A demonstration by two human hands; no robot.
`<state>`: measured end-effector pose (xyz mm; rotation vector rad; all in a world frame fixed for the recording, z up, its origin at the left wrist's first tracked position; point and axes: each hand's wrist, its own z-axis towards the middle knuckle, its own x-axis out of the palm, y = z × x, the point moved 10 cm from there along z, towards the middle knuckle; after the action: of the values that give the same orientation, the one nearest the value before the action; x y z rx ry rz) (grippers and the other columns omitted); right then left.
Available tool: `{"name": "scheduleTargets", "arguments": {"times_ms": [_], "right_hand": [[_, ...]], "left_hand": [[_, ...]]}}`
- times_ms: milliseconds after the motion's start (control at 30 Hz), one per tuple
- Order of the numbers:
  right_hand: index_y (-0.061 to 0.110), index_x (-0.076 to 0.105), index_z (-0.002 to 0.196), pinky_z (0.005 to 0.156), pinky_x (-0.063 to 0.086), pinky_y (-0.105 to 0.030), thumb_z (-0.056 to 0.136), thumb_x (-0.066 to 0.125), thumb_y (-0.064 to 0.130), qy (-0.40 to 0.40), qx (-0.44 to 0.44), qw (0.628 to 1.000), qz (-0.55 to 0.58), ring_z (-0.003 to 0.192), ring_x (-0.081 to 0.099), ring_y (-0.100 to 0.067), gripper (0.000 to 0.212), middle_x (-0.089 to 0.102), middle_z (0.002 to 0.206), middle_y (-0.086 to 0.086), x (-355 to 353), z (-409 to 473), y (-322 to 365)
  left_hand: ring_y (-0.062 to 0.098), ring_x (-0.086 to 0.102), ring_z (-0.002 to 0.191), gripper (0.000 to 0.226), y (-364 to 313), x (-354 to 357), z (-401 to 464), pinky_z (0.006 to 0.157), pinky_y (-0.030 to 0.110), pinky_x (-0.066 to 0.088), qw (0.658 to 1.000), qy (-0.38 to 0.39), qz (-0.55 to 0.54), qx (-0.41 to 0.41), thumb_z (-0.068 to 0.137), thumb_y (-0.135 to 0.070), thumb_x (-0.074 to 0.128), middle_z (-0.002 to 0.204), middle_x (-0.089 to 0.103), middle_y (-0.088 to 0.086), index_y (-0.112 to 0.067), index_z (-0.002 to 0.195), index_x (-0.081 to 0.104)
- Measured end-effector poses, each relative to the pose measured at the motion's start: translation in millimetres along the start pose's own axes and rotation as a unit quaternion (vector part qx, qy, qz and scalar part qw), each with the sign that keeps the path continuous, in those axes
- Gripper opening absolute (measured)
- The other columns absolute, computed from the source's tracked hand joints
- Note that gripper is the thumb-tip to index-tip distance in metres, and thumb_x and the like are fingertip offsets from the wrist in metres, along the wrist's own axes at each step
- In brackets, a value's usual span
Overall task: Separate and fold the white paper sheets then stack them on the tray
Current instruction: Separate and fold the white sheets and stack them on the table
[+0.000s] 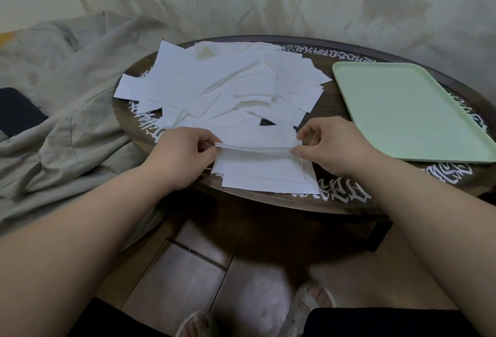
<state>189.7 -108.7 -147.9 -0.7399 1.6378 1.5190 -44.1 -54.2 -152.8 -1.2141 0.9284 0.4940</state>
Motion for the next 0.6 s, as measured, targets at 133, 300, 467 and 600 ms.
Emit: {"name": "scheduleTargets", "arguments": {"times_ms": [133, 300, 467, 600], "right_hand": [[0.018, 0.066, 0.092, 0.057, 0.037, -0.014, 0.082, 0.071, 0.025, 0.014, 0.000, 1.000, -0.002, 0.064, 0.053, -0.001, 0.012, 0.059, 0.068, 0.010, 3, -1, 2], [0.016, 0.068, 0.086, 0.060, 0.045, -0.023, 0.086, 0.068, 0.030, 0.021, 0.058, 0.989, 0.132, 0.056, 0.061, -0.006, 0.014, 0.072, 0.068, 0.002, 6, -3, -7], [0.007, 0.066, 0.089, 0.054, 0.048, -0.024, 0.092, 0.061, 0.032, 0.015, 0.139, 0.964, 0.227, 0.052, 0.060, -0.013, 0.026, 0.073, 0.075, -0.010, 9, -5, -18], [0.006, 0.063, 0.082, 0.049, 0.048, -0.021, 0.088, 0.068, 0.020, 0.002, 0.189, 0.947, 0.259, 0.054, 0.061, -0.017, 0.016, 0.069, 0.074, -0.013, 10, -9, -27]], "left_hand": [[0.005, 0.064, 0.068, 0.019, 1, 3, 0, 0.072, 0.023, 0.048, 0.999, 0.007, -0.050, -0.017, 0.090, -0.012, 0.058, 0.064, 0.068, -0.010, -0.025, 0.092, 0.073], [0.018, 0.064, 0.062, 0.027, 12, 6, 3, 0.069, 0.034, 0.050, 0.973, -0.011, -0.212, -0.094, 0.097, -0.015, 0.049, 0.054, 0.064, -0.006, -0.016, 0.082, 0.071], [0.010, 0.063, 0.065, 0.008, 4, 3, 4, 0.076, 0.027, 0.050, 0.991, -0.017, -0.107, -0.083, 0.089, -0.025, 0.066, 0.075, 0.070, -0.008, -0.023, 0.097, 0.065], [0.009, 0.061, 0.067, 0.022, 2, 2, 5, 0.078, 0.028, 0.049, 0.993, -0.025, -0.093, -0.069, 0.087, -0.016, 0.065, 0.079, 0.067, -0.007, -0.027, 0.106, 0.061]]}}
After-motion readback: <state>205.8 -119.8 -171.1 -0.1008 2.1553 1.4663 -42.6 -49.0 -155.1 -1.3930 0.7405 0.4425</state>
